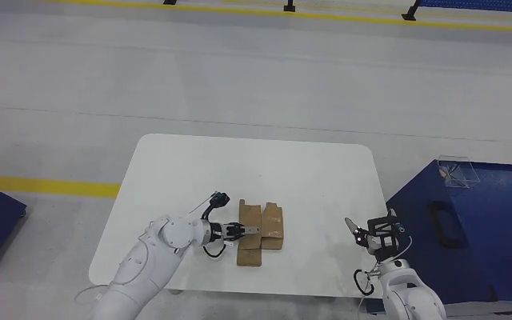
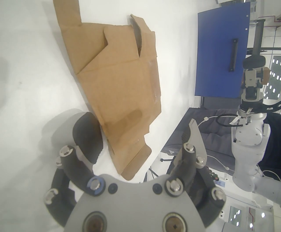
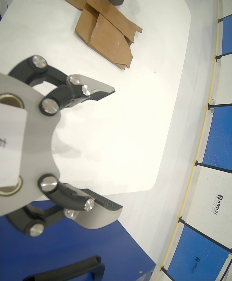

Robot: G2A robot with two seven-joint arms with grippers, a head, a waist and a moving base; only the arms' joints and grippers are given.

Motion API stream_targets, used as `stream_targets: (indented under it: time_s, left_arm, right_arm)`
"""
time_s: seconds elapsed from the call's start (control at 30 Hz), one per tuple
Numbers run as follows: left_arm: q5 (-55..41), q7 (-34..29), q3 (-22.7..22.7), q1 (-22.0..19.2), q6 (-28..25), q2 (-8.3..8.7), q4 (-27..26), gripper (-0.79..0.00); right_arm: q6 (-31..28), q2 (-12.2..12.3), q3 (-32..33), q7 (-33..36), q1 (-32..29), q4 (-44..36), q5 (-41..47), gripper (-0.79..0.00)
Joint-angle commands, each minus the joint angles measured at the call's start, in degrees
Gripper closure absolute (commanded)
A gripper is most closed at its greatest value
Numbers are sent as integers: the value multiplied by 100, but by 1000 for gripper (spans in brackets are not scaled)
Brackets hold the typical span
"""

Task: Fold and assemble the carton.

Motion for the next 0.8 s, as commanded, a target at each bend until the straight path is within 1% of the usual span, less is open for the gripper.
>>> stream_targets:
  time_s: [0.0, 0.07, 0.1, 0.17, 0.2, 0.4, 0.53, 0.57, 0.6, 0.63, 0.77]
  left_arm:
    - [-70, -56, 63, -63, -7, -44, 121, -416]
    - [-129, -60, 111, -106, -10, -83, 207, -348]
    - [-153, -82, 135, -130, -9, -101, 245, -271]
    - [-245, -129, 172, -174, 44, -141, 329, -80]
    - [-309, -202, 190, -205, 68, -161, 378, 0]
    - [-615, -349, 285, -419, 454, -304, 759, 0]
    - [-866, -514, 251, -525, 378, -352, 924, 0]
    - [-914, -575, 222, -546, 332, -347, 933, -166]
    - [-981, -623, 174, -558, 317, -336, 936, -659]
    - [-1014, -701, 147, -562, 313, -324, 920, -785]
    - [-1014, -701, 147, -562, 313, -324, 920, -785]
  right_arm:
    - [0, 0, 0, 0, 0, 0, 0, -785]
    - [0, 0, 0, 0, 0, 0, 0, -785]
    - [0, 0, 0, 0, 0, 0, 0, -785]
    - [0, 0, 0, 0, 0, 0, 0, -785]
    - [0, 0, 0, 0, 0, 0, 0, -785]
    - [0, 0, 0, 0, 0, 0, 0, -785]
    - [0, 0, 0, 0, 0, 0, 0, -785]
    - [0, 0, 0, 0, 0, 0, 0, -785]
    - [0, 0, 0, 0, 0, 0, 0, -785]
    - [0, 0, 0, 0, 0, 0, 0, -785]
    - [0, 0, 0, 0, 0, 0, 0, -785]
